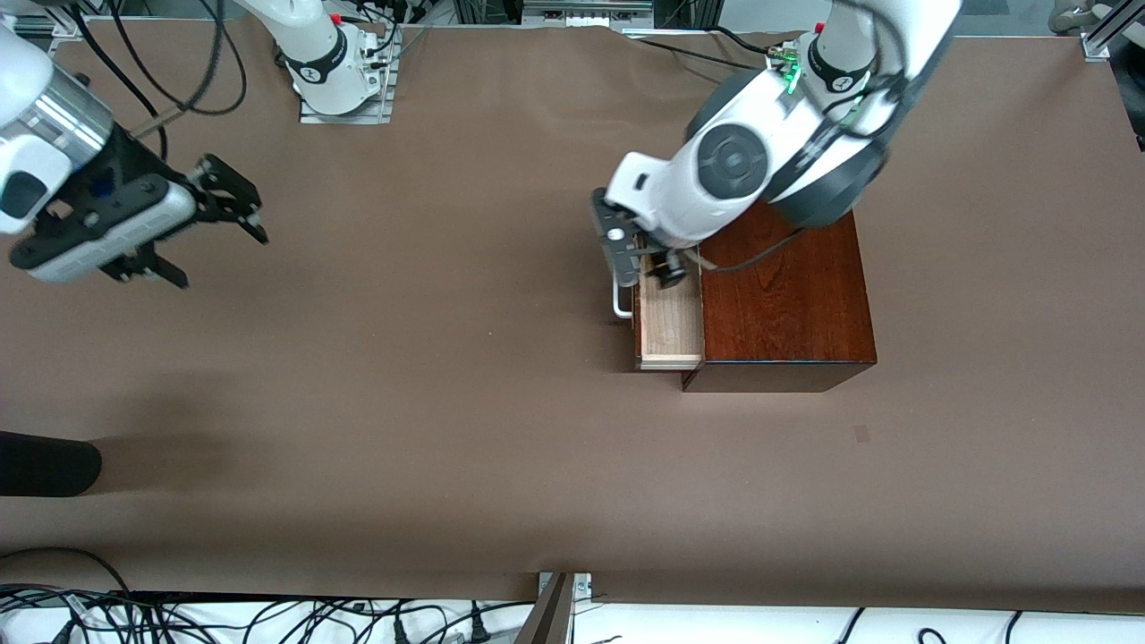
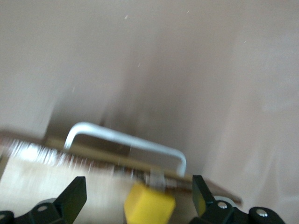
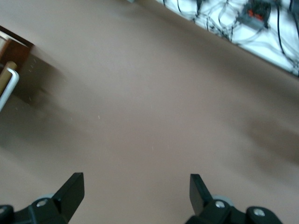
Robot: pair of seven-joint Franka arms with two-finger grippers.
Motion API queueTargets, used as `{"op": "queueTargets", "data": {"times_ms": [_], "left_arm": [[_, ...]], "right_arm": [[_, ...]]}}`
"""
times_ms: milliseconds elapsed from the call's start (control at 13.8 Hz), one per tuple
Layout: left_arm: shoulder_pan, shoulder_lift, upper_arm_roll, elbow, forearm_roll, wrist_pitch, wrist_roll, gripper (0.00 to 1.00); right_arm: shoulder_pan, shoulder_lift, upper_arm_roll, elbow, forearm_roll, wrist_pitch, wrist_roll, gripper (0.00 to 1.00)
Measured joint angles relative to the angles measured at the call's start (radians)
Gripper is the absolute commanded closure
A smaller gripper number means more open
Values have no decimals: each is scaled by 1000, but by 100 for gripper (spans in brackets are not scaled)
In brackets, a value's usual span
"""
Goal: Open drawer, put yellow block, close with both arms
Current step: 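Withdraw the right gripper while the left gripper reaches the drawer front, then push the drawer shut into the box with the left gripper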
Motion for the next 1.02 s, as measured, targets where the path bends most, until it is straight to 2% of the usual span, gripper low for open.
{"op": "queueTargets", "data": {"times_ms": [145,290,580,870,1015], "left_arm": [[-46,58,0,4,76,84,23,0],[-80,96,-1,7,153,120,26,0],[-118,137,-1,6,273,127,28,0],[-109,160,5,16,319,60,47,0],[-101,158,6,35,330,-41,48,0]], "right_arm": [[-4,-51,-39,-109,-23,1,9,0],[-17,-74,-51,-180,-63,18,34,0],[-19,-93,-53,-243,-110,41,91,0],[-19,-95,-53,-251,-111,41,124,0],[-19,-95,-52,-251,-111,41,152,0]]}}
